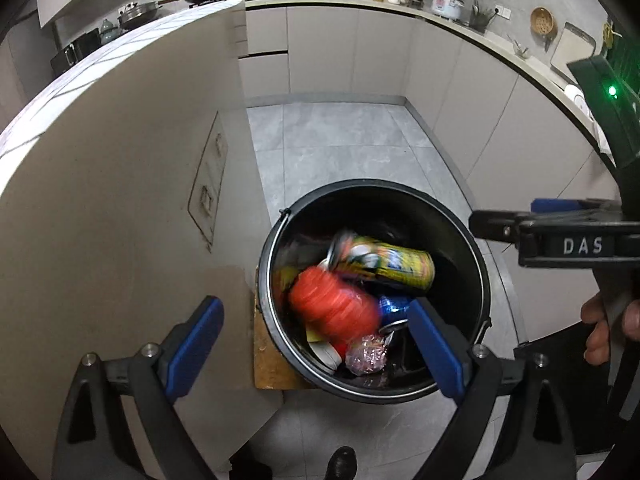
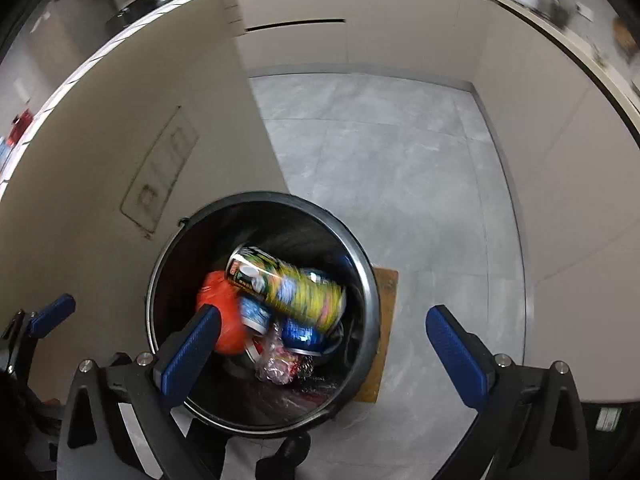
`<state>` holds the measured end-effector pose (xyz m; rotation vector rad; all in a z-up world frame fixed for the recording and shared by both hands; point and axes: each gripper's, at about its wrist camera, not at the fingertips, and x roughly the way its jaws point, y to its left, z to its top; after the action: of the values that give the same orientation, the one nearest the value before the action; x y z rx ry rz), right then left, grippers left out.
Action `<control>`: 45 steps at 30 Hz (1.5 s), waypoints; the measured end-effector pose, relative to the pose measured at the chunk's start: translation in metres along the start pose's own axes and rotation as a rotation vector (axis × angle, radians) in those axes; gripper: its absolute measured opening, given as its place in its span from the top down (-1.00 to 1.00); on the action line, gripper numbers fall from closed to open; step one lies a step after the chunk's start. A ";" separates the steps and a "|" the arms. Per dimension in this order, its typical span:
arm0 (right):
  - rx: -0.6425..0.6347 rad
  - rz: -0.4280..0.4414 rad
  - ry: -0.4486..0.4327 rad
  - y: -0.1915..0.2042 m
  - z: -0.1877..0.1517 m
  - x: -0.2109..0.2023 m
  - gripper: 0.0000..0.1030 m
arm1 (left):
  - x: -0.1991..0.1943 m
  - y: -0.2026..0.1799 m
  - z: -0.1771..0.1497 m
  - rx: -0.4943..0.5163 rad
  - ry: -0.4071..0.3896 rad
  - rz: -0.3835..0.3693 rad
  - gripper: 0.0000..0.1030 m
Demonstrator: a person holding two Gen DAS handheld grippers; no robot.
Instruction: Collect trash
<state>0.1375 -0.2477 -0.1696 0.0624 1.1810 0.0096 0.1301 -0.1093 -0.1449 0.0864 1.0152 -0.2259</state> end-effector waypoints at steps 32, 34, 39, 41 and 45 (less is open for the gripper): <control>0.051 -0.052 -0.160 0.017 -0.096 -0.168 -1.00 | -0.142 0.005 -0.026 0.027 -0.134 -0.066 -0.88; 0.032 -0.050 -0.185 0.032 -0.102 -0.183 -1.00 | -0.156 0.013 -0.032 0.023 -0.168 -0.066 -0.88; -0.016 -0.029 -0.226 0.063 -0.120 -0.214 -1.00 | -0.180 0.035 -0.043 -0.006 -0.192 -0.050 -0.88; -0.035 -0.024 -0.244 0.074 -0.127 -0.225 -1.00 | -0.187 0.042 -0.047 -0.022 -0.197 -0.045 -0.88; -0.053 -0.009 -0.275 0.088 -0.134 -0.238 -1.00 | -0.195 0.053 -0.054 -0.040 -0.217 -0.028 -0.88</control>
<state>-0.0740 -0.1633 0.0041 0.0107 0.9053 0.0236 -0.0017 -0.0191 -0.0090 0.0110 0.8054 -0.2348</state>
